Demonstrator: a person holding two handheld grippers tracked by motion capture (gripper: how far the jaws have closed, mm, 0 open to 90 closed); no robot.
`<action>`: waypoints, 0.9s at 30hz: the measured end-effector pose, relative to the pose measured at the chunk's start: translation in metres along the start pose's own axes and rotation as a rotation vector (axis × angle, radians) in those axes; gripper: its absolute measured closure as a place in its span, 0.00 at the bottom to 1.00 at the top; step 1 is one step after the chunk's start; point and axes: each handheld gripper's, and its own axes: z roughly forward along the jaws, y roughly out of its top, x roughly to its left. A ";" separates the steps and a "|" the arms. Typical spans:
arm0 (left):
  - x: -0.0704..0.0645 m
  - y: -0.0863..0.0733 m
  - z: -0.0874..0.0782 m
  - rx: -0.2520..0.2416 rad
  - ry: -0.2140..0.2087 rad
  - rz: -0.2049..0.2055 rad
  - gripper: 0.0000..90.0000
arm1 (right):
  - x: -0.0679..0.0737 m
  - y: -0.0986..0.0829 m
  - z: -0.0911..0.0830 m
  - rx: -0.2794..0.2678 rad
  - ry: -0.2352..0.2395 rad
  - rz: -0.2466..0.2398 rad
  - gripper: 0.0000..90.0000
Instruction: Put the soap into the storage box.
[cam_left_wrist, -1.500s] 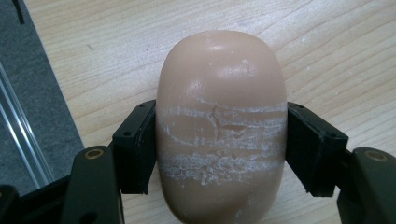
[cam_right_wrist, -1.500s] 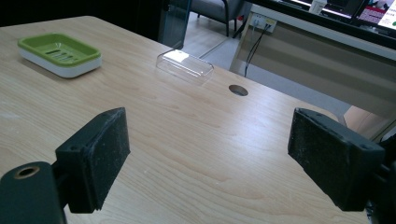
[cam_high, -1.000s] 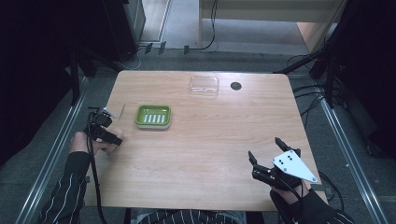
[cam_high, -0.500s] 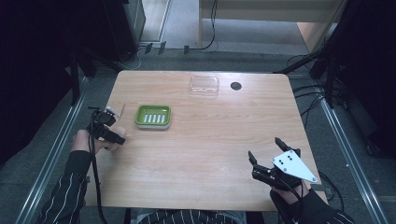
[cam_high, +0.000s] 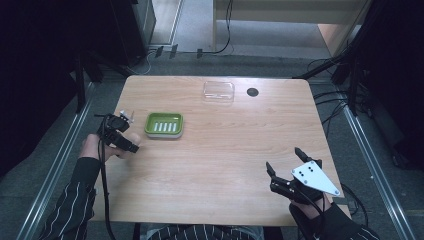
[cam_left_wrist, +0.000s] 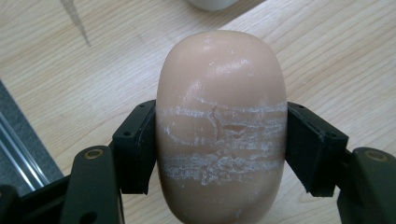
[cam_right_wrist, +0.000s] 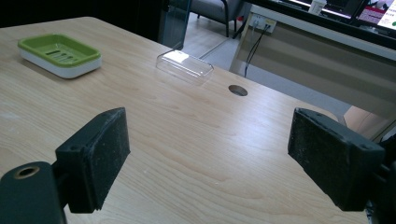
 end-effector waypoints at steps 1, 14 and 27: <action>-0.001 0.001 0.000 0.000 -0.003 0.006 0.37 | 0.000 0.000 0.000 0.000 -0.001 0.000 0.15; -0.006 0.014 -0.003 0.008 -0.035 0.074 0.38 | 0.000 0.000 0.000 0.001 -0.001 0.000 0.15; -0.012 0.030 -0.006 -0.006 -0.053 0.139 0.38 | 0.000 -0.001 -0.001 0.006 -0.003 -0.001 0.15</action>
